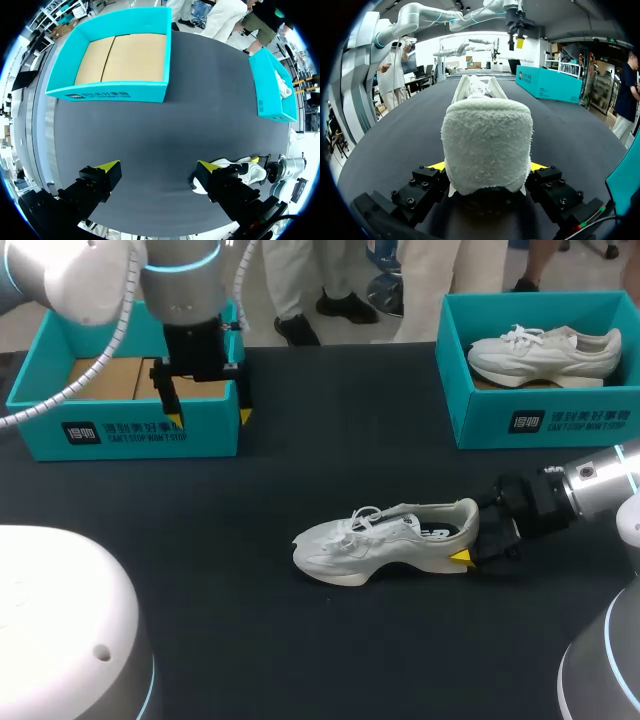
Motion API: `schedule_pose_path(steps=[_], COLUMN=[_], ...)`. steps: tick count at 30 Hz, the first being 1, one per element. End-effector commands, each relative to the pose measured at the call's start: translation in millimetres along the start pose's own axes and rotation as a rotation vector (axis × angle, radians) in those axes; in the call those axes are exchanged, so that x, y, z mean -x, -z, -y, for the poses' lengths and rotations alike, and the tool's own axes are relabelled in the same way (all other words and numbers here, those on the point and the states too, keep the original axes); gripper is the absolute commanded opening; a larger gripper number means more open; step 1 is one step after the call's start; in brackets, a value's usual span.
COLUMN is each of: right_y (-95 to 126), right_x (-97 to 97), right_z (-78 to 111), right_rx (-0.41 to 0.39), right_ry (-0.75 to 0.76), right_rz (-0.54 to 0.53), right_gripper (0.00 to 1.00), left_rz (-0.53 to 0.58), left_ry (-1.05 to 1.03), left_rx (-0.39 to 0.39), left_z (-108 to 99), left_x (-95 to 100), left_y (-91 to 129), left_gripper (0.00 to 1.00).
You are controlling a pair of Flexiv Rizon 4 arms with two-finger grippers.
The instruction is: Take the shoe out of the shoebox, open the shoe tongue, remove and reinsert the insole, then place the shoe into the shoebox
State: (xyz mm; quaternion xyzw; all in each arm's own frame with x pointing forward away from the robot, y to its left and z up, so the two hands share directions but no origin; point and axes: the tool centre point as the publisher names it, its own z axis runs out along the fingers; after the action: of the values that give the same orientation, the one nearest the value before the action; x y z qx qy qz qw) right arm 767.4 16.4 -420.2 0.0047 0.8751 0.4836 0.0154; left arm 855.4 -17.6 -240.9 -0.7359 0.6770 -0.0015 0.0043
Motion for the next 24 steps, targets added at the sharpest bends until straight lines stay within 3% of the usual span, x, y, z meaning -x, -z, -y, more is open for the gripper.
schedule_pose_path(steps=[1,16,24], right_y=[-3.7,-3.7,-3.7], right_x=[0.6,0.6,0.6], right_z=[0.6,0.6,0.6], right_rx=[-0.005,-0.005,-0.005], right_ry=[-0.001,-0.001,-0.001], right_rz=[0.002,0.002,0.002], right_gripper=[0.0,0.0,0.0], left_rz=[0.006,0.006,-0.01], left_ry=[0.002,0.002,-0.015], left_rx=[-0.005,-0.005,-0.019], left_z=[-1.6,-1.6,-32.1], left_x=[-2.7,-2.7,-50.0], left_y=[1.1,1.1,-14.4], left_gripper=[1.0,1.0,1.0])
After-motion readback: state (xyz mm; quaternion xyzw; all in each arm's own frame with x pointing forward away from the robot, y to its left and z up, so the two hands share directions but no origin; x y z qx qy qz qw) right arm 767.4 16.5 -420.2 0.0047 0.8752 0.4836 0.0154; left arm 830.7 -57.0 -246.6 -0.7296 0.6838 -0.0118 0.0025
